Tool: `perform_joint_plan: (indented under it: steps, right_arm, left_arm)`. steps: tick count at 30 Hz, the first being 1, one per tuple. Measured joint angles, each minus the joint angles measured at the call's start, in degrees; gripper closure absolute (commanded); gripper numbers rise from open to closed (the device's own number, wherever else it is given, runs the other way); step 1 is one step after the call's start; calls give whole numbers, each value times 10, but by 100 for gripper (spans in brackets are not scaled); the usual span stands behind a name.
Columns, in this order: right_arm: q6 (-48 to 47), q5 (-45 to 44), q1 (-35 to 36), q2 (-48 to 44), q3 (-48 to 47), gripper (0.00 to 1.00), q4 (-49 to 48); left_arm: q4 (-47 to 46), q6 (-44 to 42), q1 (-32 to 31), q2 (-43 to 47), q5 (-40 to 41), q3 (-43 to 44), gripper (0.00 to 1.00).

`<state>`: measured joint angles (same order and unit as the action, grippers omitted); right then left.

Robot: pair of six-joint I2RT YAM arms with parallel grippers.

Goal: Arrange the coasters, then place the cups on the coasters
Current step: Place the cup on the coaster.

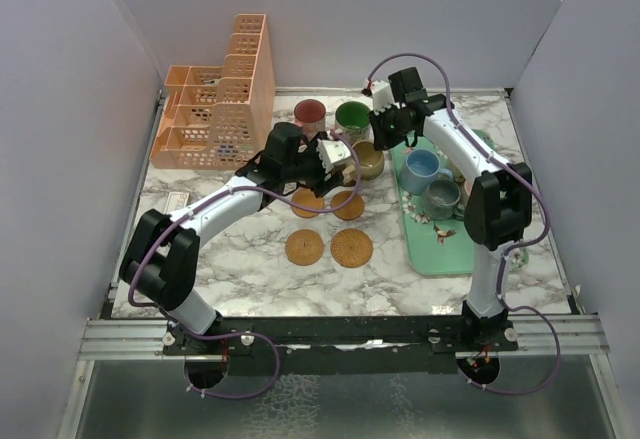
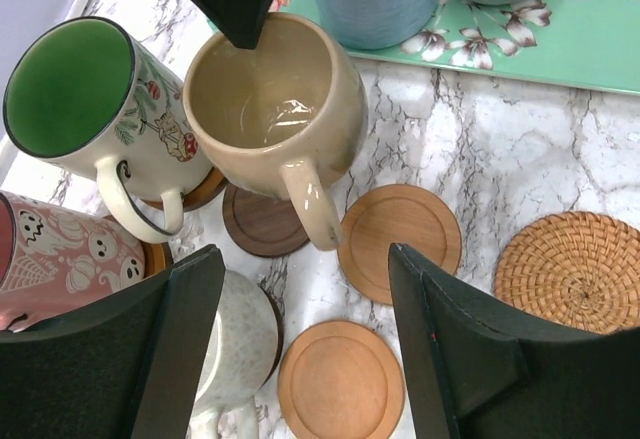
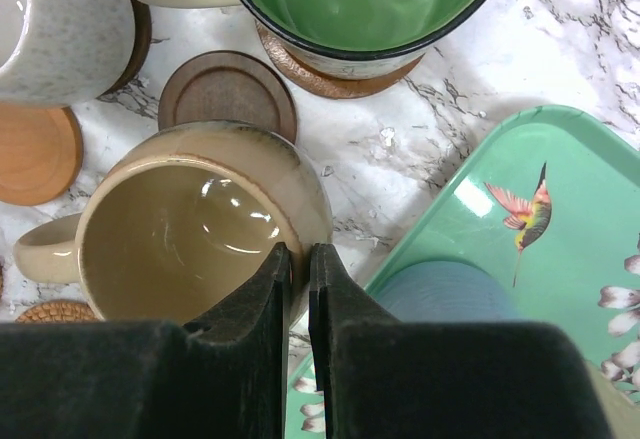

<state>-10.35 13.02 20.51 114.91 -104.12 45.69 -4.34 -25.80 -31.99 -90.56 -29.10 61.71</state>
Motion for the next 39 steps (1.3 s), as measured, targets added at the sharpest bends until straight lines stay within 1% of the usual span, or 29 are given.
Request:
perform_joint_plan:
  steps: [12,24,39]
  right_arm:
    - [5,-6,1,25,-27,99,0]
    - [26,-7,9,57,-39,99,-6]
    - [48,5,14,85,-85,99,-7]
  left_arm:
    - [64,-22,11,5,-1,27,29]
    - [66,-16,52,26,0,34,23]
    - [66,-6,58,26,2,34,21]
